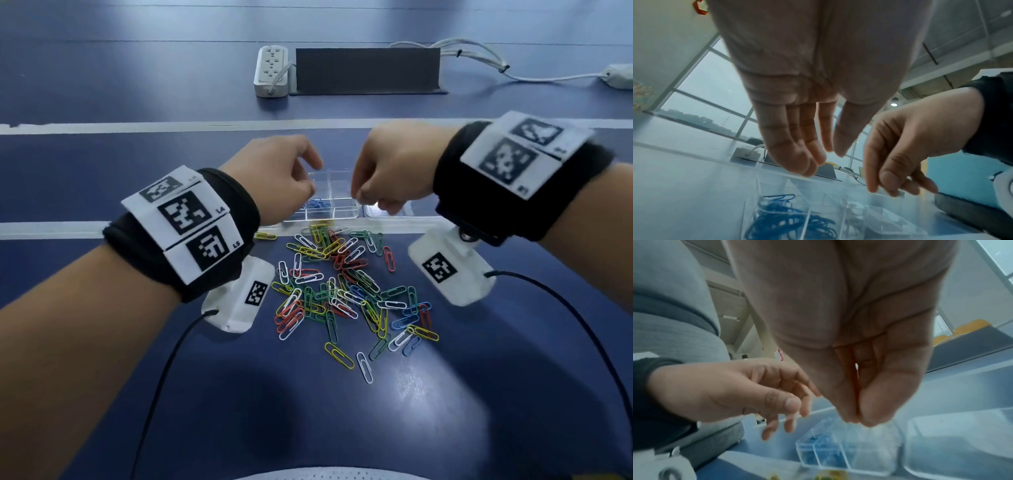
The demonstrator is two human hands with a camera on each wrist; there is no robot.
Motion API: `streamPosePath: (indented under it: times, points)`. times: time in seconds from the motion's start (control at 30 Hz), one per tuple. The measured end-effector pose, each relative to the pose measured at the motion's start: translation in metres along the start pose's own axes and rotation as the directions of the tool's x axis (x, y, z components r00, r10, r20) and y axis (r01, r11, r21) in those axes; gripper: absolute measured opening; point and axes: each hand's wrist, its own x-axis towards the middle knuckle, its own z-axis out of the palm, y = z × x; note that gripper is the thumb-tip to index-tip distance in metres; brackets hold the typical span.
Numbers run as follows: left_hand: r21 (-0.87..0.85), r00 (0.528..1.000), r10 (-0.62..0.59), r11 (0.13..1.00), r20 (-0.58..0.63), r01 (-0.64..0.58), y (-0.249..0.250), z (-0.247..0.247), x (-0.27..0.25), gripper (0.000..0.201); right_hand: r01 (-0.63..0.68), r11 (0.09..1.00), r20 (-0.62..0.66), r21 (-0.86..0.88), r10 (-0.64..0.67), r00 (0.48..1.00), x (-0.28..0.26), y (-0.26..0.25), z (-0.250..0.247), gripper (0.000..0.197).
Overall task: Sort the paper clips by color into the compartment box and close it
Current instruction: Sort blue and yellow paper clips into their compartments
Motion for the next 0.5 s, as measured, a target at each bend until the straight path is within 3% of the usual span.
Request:
streamPosePath:
  times: [0.13, 0.3, 0.4, 0.5]
  points:
    - [0.194, 0.99, 0.081, 0.976, 0.115, -0.102, 0.009, 0.006, -0.009, 0.01, 0.044, 0.995, 0.036, -0.093, -0.041, 0.999, -0.019, 0.019, 0.015, 0.014]
    - [0.333, 0.926, 0.11, 0.912, 0.361, -0.238, 0.022, 0.025, -0.021, 0.015, 0.137, 0.982, 0.084, -0.133, -0.127, 0.988, -0.042, 0.021, 0.039, 0.017]
    - [0.383, 0.903, 0.106, 0.88, 0.417, -0.281, 0.031, 0.038, -0.025, 0.019, 0.156, 0.981, 0.133, -0.114, -0.141, 0.981, -0.047, 0.015, 0.053, 0.027]
    - [0.429, 0.9, 0.12, 0.848, 0.42, -0.313, 0.038, 0.046, -0.026, 0.02, 0.149, 0.983, 0.118, -0.108, -0.136, 0.984, -0.043, 0.017, 0.057, 0.024]
